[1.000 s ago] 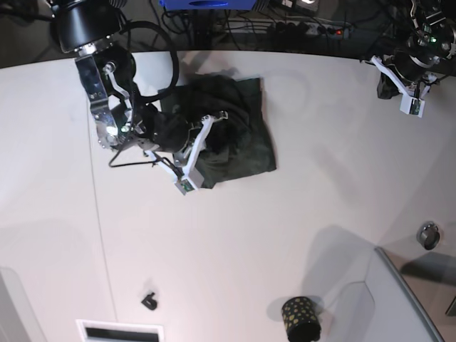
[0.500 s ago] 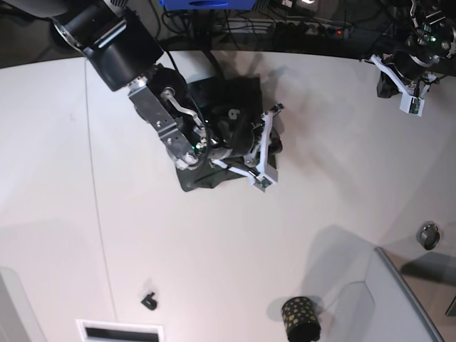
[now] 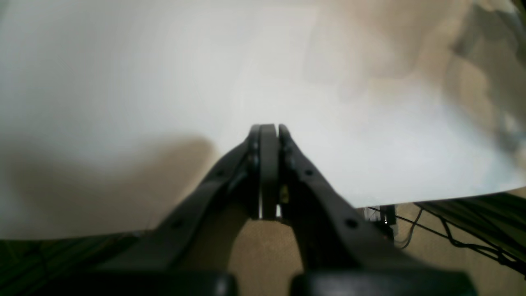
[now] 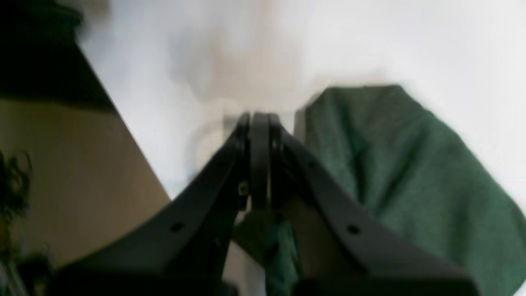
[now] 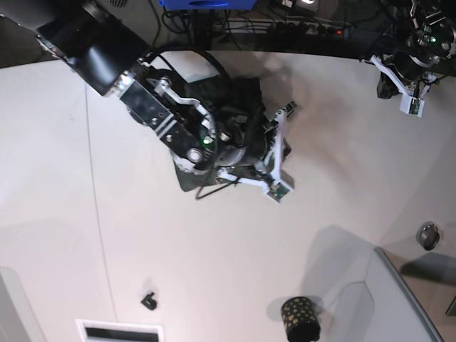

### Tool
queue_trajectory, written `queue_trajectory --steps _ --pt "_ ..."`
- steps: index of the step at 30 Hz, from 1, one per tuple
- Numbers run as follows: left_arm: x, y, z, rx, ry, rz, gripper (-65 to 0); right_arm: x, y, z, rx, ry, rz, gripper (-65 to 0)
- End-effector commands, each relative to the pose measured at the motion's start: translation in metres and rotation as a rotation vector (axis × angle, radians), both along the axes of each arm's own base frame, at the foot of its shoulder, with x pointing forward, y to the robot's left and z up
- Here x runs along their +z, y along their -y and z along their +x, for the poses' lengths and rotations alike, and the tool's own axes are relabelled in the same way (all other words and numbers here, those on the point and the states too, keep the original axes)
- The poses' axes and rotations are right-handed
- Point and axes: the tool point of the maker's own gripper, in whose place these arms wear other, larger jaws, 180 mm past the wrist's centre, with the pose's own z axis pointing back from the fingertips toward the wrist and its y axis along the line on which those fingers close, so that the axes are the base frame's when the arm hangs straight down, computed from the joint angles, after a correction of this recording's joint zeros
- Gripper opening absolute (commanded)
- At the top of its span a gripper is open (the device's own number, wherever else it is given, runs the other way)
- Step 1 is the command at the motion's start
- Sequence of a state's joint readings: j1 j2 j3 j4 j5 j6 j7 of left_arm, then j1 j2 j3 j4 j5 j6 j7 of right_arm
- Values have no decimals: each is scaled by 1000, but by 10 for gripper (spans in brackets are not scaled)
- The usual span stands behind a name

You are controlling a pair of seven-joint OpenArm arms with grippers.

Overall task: Layout the t-shirt on the table in an organized manner, then fold the t-shirt properly
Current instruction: 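Fold the shirt end with the right gripper over toward the other end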

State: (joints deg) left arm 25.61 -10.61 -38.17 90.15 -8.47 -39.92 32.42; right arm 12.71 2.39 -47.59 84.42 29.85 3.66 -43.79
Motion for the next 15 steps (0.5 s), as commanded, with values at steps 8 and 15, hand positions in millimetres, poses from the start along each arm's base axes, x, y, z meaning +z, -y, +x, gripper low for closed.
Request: queue_trajectory --steps 8,15 --pt "9 -5 6 -7 33 13 -650 -39 101 -15 -235 -88 -92 -644" --pt "6 -5 8 2 30 3 -650 -58 109 -46 -251 -137 -93 -644"
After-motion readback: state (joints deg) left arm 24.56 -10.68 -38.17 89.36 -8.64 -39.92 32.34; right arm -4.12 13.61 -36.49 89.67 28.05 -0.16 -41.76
